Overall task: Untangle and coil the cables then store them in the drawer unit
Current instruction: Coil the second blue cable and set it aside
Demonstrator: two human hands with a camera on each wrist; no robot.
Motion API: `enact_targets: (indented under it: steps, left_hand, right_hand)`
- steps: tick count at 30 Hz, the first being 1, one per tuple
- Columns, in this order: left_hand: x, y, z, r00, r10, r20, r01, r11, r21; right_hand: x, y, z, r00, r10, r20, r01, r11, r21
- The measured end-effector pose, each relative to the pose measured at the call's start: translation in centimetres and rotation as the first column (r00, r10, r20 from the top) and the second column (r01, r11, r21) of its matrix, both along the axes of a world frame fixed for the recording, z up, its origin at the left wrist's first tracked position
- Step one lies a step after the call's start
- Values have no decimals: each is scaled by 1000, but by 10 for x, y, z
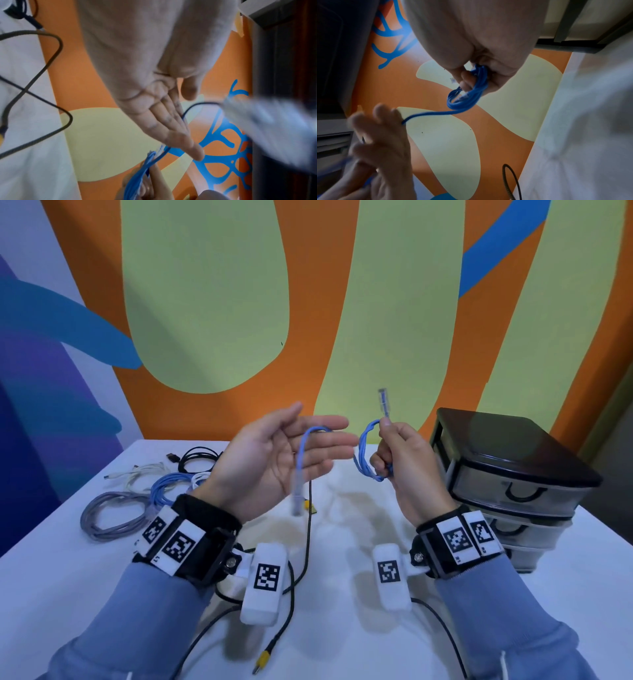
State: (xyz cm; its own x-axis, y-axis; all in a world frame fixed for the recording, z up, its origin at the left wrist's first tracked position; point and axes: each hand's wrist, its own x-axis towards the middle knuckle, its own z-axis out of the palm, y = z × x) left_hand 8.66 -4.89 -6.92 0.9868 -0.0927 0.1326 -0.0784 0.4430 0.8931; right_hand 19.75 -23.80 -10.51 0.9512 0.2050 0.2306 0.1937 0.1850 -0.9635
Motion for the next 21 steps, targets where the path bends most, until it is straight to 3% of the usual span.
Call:
enact_targets:
  steps: [2,5,8,11,15,19,21]
  left_hand:
    - [2,-2,-2,998,-34,54,36,999,-40]
    - [8,-8,-9,974,130,187,-161,974,162]
    - [13,-8,-15,896,216,388,-376,833,406]
    - [15,-6,-18,852,207,481,-475,692,544]
    - [14,-7,-21,858,234,457,-479,687,547]
    - [19,-5,-24,802,377,463,-585,654,480]
    - [20,-6,-25,821,396,411,-564,674,477]
  right_hand:
    - [-3,3,-1,1000,13,10,-13,1000,-15]
    - [-10,12,-3,998,62,-2,-62,998,-27]
    - [-15,19,-7,989,148,-22,-148,989,10]
    - [-19,22,-11,969,247,-6,-246,966,78]
    - [-25,24,-10,924,382,-26,-368,905,214]
    - [-29,25,-6,890,449,-82,-413,868,276]
    - [-31,24,-4,871,483,-87,-438,845,307]
